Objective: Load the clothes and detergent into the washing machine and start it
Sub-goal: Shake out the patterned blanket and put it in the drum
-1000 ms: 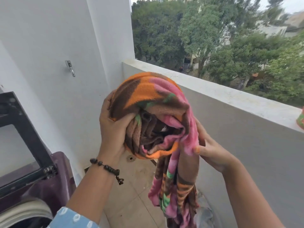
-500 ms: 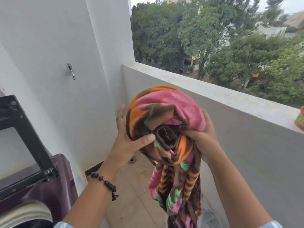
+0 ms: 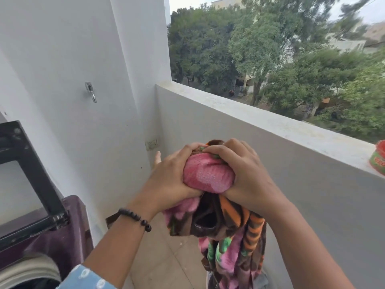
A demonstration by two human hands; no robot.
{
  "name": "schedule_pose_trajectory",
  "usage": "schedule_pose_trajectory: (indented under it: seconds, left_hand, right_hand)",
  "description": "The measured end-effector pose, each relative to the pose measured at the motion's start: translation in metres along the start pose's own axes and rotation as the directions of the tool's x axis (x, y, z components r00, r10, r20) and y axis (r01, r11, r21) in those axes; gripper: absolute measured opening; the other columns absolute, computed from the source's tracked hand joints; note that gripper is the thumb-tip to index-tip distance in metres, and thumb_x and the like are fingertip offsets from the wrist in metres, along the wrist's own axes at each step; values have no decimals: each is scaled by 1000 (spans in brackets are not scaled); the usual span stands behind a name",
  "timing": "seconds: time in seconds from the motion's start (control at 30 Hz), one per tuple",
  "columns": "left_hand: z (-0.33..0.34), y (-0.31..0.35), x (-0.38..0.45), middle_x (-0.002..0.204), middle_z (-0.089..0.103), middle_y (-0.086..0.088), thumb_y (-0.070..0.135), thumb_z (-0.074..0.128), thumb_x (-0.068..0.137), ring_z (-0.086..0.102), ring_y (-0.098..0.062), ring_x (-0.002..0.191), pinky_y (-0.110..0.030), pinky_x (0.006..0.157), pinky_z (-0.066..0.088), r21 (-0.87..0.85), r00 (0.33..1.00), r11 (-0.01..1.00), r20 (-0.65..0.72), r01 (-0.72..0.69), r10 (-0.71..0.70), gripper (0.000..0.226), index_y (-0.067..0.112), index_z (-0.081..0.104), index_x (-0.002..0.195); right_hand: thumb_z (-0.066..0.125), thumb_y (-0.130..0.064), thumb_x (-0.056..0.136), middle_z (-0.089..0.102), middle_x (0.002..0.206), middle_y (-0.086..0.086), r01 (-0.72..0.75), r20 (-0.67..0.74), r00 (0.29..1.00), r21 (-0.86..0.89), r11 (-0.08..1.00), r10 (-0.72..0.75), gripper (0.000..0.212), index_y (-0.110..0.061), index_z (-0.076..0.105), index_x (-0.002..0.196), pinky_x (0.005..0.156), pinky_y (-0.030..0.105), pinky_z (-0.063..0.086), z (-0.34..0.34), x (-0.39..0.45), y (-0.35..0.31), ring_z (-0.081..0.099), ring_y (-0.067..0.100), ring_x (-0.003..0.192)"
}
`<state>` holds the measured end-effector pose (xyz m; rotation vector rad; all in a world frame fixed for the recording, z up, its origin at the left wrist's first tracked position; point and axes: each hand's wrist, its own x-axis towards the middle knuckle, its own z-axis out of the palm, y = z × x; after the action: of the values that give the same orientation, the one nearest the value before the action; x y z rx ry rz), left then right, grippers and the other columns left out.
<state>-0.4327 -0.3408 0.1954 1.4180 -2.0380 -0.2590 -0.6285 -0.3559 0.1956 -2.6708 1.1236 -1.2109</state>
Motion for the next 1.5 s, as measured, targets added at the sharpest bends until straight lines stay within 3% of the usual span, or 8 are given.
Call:
schedule_pose_trajectory:
  seconds: [0.17, 0.37, 0.7, 0.83, 1.0, 1.2, 1.33, 1.5]
  left_hand:
    - [-2, 0, 3, 116, 65, 14, 50, 79, 54, 63, -3, 105, -19, 86, 54, -370, 964, 927, -263, -57, -45, 73, 39, 54, 121]
    - [-12, -6, 16, 107, 69, -2, 11, 83, 59, 69, -15, 96, -29, 77, 57, -839, 821, 511, -419, -186, -389, 63, 14, 59, 117]
    - [38, -7, 11, 131, 58, -21, 21, 87, 61, 60, -35, 118, -44, 87, 56, -961, 815, 268, -208, -67, -541, 88, 5, 46, 137]
    - [37, -23, 1, 137, 57, -13, 40, 98, 44, 59, -29, 122, -58, 99, 49, -925, 898, 346, -11, 158, -440, 116, 21, 38, 142]
    - [0, -30, -9, 162, 11, 10, 58, 94, 35, 20, -3, 147, -23, 109, 36, -768, 963, 601, 75, 222, -260, 145, 51, 5, 149]
    - [-22, -5, 9, 157, -23, 25, 75, 80, 41, -31, 0, 142, -53, 115, -17, 56, 992, 998, 125, 18, -25, 147, 55, -25, 142]
    - [-16, -5, 12, 142, 48, 17, 72, 75, 47, 44, -10, 131, -62, 117, 14, 72, 994, 997, 108, -19, 11, 112, 50, 19, 141]
    - [-5, -15, 6, 106, 68, 18, 57, 75, 54, 65, 2, 95, -11, 80, 47, -222, 980, 973, -200, -58, 12, 72, 35, 52, 118]
  right_hand:
    - [83, -54, 63, 39, 142, -16, -167, 162, 979, 320, 932, 120, 103, -40, 26, 148, 113, 42, 33, -15, -9, 20, 35, 7, 136]
    - [87, -67, 42, 16, 159, -18, -491, 363, 871, 691, 530, 333, 138, -57, -3, 147, 111, 20, 31, -3, -38, 61, 24, -7, 142]
    - [96, -41, 41, 66, 125, 6, -462, 284, 809, 849, 257, 515, 110, -14, 47, 136, 96, 45, 53, 36, -22, 46, 64, 23, 114]
    - [77, -5, 59, 72, 104, -8, -323, 62, 774, 895, 308, 630, 69, -25, 55, 122, 75, 27, 58, 30, -14, 52, 70, 12, 96]
    - [79, -12, 54, 68, 107, -2, -292, -59, 864, 751, 592, 501, 67, -35, 60, 114, 92, 35, 51, 16, -7, 59, 64, 14, 100]
    - [77, -32, 69, 54, 113, -13, -88, 0, 996, 258, 962, 91, 57, -36, 59, 123, 91, 53, 45, 12, 12, 34, 56, 20, 111]
    - [72, -23, 68, 54, 106, -9, 59, 38, 997, 82, 995, -62, 62, -37, 57, 126, 79, 49, 46, 6, 19, 19, 53, 23, 99]
    - [78, -29, 66, 52, 127, -13, -52, 95, 995, 255, 965, 29, 88, -38, 38, 144, 103, 47, 39, -6, 13, 18, 47, 14, 123]
